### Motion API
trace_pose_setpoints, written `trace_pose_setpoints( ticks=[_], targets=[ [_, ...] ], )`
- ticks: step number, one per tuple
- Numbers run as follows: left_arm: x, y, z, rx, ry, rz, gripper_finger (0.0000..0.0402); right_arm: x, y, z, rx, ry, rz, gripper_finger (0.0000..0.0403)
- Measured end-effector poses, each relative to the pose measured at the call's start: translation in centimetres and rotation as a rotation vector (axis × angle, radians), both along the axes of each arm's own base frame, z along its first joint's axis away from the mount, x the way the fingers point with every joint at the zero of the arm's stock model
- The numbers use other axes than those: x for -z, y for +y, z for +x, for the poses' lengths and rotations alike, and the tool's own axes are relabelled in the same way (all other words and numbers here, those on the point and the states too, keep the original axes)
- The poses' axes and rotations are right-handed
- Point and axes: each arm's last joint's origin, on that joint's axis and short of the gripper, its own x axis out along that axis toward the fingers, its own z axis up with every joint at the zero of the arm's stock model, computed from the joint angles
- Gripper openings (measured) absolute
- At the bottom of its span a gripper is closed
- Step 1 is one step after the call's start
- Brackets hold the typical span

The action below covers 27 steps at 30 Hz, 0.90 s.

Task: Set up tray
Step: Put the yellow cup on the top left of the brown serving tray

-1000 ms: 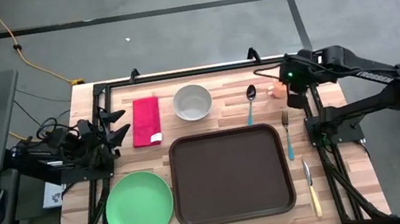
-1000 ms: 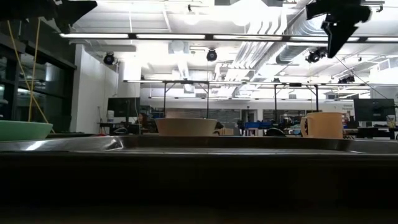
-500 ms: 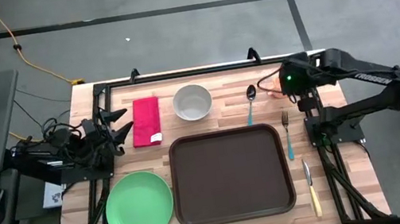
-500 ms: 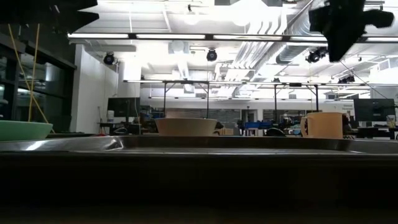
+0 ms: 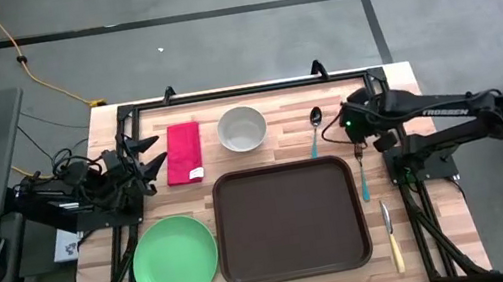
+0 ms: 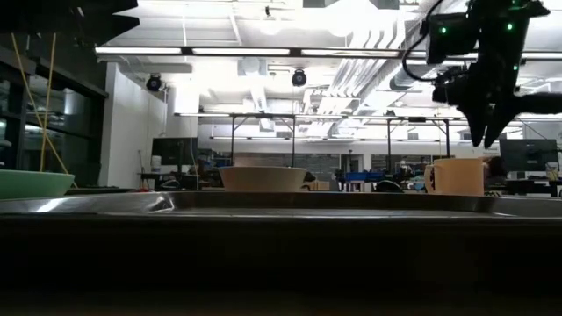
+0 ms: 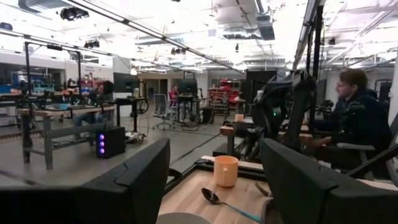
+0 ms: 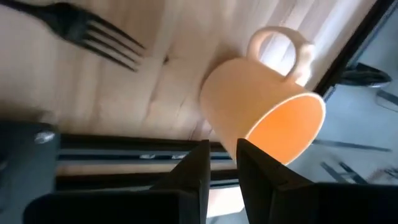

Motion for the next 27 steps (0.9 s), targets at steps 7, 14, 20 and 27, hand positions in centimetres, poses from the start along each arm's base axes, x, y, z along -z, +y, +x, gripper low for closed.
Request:
trace_pose_setpoints(
  ticks=[7,14,20,27],
  targets=[
    [0.0,0.0,0.0,0.002,-0.002,-0.005,0.0282,0.3,-0.8,-0.4,0.057,-0.033,0.001,0.0058],
    [0.0,0.0,0.0,0.002,-0.002,-0.005,0.0282,-0.5,-1.6,-1.6,0.089,-0.095,0.004,0.0058],
    [0.0,0.0,0.0,-0.013,-0.001,-0.010,0.0282,-0.7,-2.5,-2.5,0.085,-0.089,0.011,0.0058],
    [-0.1,0.1,-0.1,-0.019,-0.015,-0.016,0.0282,-0.7,-3.4,-3.0,0.081,-0.105,0.060,0.0058]
  ],
)
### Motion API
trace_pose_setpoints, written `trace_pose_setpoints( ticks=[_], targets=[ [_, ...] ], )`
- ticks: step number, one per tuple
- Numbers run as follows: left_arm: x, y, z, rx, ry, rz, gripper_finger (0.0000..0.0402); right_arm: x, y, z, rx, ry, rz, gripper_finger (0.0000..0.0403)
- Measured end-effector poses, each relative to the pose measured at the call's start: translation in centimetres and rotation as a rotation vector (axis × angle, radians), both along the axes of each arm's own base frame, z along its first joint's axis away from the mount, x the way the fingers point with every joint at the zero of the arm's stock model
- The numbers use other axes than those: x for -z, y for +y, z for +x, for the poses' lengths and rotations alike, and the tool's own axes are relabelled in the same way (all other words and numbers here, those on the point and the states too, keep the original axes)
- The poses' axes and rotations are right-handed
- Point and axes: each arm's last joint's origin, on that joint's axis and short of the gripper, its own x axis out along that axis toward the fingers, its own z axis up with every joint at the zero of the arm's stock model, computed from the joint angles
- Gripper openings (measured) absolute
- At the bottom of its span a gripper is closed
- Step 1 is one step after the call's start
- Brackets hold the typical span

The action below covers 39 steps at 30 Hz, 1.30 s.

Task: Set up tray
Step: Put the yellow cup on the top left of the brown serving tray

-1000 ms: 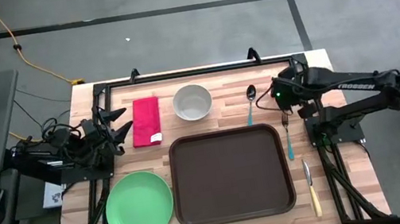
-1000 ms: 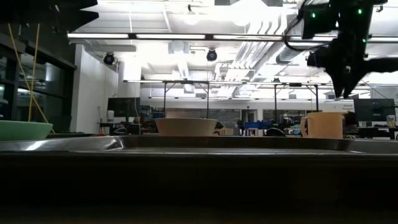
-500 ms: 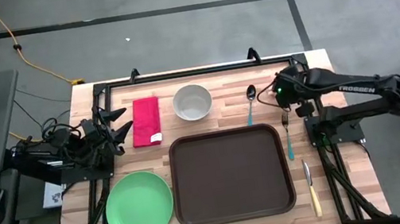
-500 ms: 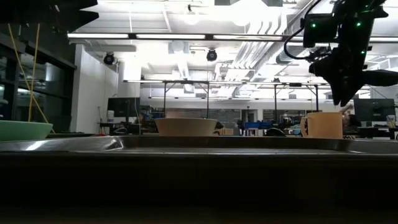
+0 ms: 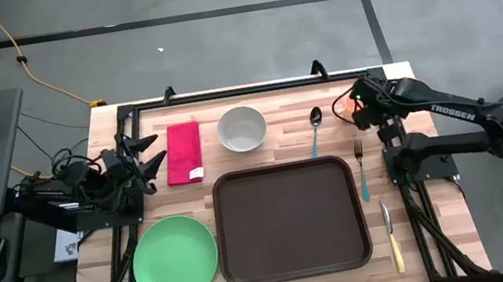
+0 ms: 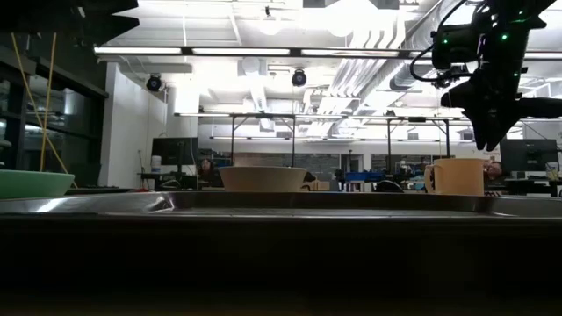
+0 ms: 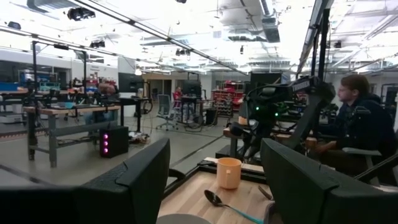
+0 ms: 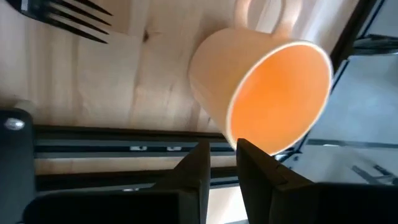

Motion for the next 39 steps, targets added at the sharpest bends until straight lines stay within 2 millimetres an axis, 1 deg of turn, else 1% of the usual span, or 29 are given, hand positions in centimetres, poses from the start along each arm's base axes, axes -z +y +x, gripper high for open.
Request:
trace_pose_setpoints(
  ticks=[6,11,14,19,30,39],
  targets=[
    [0.0,0.0,0.0,-0.001,-0.003,-0.001,0.0282,-0.1,-0.8,-0.2,-0.035,-0.026,0.007,0.0058],
    [0.0,0.0,0.0,-0.001,-0.003,-0.001,0.0282,0.2,-1.1,-0.3,-0.018,-0.029,0.043,0.0058],
    [0.0,0.0,0.0,-0.001,-0.004,-0.003,0.0282,0.5,-1.3,-0.1,-0.014,-0.032,0.075,0.0058],
    [0.0,0.0,0.0,0.003,-0.010,-0.015,0.0282,0.8,-1.9,0.4,-0.012,-0.020,0.056,0.0058],
    [0.0,0.0,0.0,0.003,-0.010,-0.016,0.0282,1.7,-2.4,0.9,-0.013,0.010,0.106,0.0058],
    [0.0,0.0,0.0,0.003,-0.010,-0.016,0.0282,1.8,-3.0,0.3,0.039,0.022,0.105,0.0058]
  ],
)
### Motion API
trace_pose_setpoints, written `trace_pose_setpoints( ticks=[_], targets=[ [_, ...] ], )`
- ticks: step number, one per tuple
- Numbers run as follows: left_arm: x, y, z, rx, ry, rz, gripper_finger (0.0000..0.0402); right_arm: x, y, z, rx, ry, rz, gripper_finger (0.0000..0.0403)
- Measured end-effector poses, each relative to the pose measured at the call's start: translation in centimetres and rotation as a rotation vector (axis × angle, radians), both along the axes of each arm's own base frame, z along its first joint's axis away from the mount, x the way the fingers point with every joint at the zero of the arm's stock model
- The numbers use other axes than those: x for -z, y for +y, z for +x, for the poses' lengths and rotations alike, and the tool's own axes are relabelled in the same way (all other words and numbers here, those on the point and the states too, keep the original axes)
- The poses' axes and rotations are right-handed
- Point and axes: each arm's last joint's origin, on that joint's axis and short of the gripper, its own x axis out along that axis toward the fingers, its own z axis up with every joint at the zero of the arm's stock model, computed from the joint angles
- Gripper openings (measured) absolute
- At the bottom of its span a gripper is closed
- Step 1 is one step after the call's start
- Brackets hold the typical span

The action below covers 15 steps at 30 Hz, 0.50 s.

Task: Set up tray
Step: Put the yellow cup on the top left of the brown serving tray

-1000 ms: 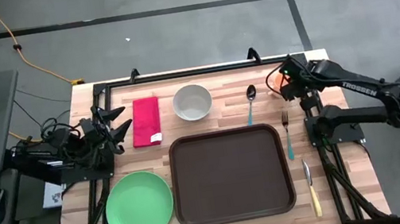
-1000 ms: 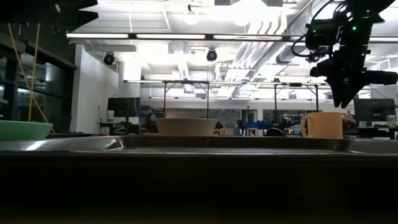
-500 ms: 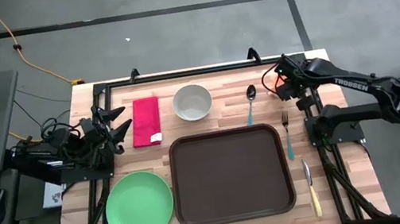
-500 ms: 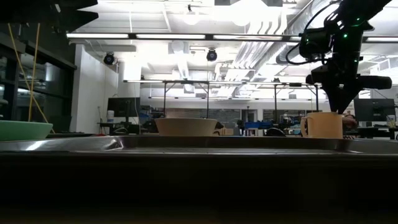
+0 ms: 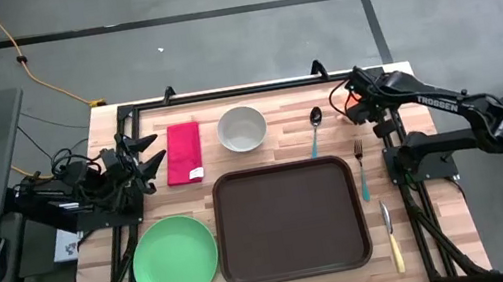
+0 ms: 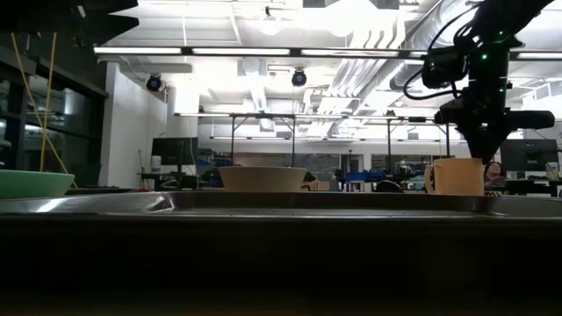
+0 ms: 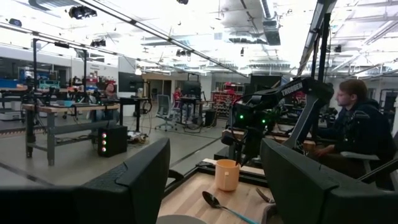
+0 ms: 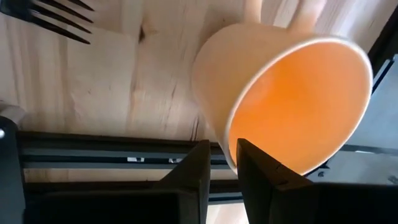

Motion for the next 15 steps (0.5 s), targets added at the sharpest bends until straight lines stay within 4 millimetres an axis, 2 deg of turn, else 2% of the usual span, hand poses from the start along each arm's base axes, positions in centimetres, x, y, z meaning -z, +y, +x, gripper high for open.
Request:
trace_pose_setpoints(
  ticks=[5,12,15],
  targets=[
    [0.00,0.00,0.00,0.000,0.000,0.000,0.0282,0.00,-0.18,-0.14,0.013,-0.011,0.002,0.0055],
    [0.00,0.00,0.00,0.000,0.000,0.000,0.0282,0.02,-0.13,-0.06,0.006,-0.035,0.022,0.0007],
    [0.00,0.00,0.00,0.000,0.000,0.000,0.0282,0.01,-0.17,-0.02,0.012,-0.040,0.018,0.0006]
  ],
)
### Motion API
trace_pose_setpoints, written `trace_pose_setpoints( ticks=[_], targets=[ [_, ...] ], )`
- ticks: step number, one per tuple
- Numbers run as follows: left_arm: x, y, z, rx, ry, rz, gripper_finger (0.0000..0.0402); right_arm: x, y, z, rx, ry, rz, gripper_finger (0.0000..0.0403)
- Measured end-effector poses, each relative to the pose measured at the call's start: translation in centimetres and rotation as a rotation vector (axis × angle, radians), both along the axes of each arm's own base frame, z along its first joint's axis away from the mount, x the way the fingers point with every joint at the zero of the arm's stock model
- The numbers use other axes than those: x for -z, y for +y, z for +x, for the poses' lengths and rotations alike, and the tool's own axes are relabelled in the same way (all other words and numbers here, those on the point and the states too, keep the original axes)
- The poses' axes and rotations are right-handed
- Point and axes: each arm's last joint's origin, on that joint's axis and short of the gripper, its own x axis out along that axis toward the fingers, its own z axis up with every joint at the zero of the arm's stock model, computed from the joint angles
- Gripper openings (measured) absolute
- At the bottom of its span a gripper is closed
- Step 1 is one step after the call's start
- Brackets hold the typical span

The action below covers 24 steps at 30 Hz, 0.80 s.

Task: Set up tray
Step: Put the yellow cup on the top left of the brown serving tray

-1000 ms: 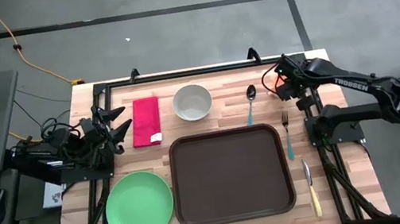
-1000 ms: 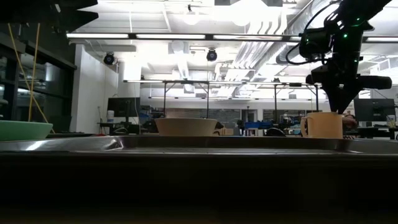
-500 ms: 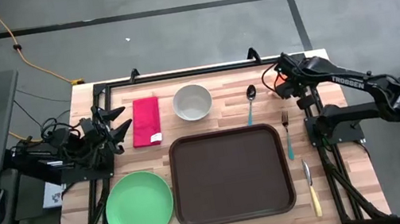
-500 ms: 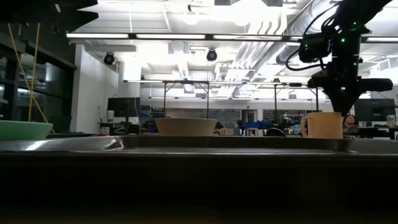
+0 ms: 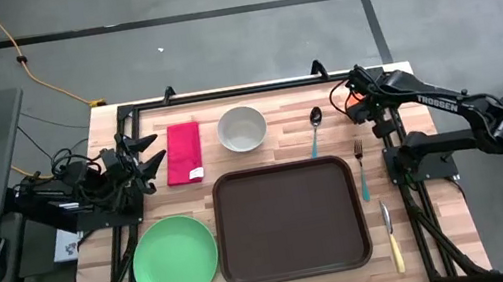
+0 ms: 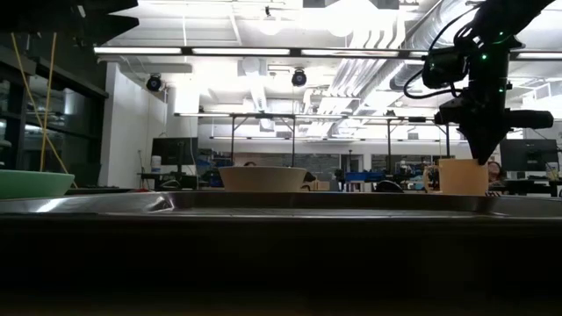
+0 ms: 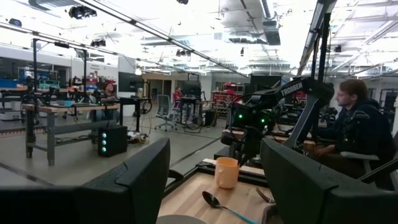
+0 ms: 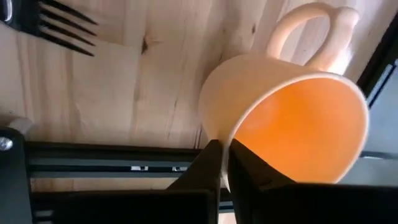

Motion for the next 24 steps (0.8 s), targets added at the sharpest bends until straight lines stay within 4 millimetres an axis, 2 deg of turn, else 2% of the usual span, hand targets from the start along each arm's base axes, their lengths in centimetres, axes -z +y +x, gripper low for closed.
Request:
trace_pose_setpoints(
  ticks=[24],
  targets=[
    [-0.01,0.00,0.00,0.017,-0.023,-0.048,0.0282,-0.03,-0.06,-0.04,0.101,-0.013,-0.025,0.0000]
  ],
)
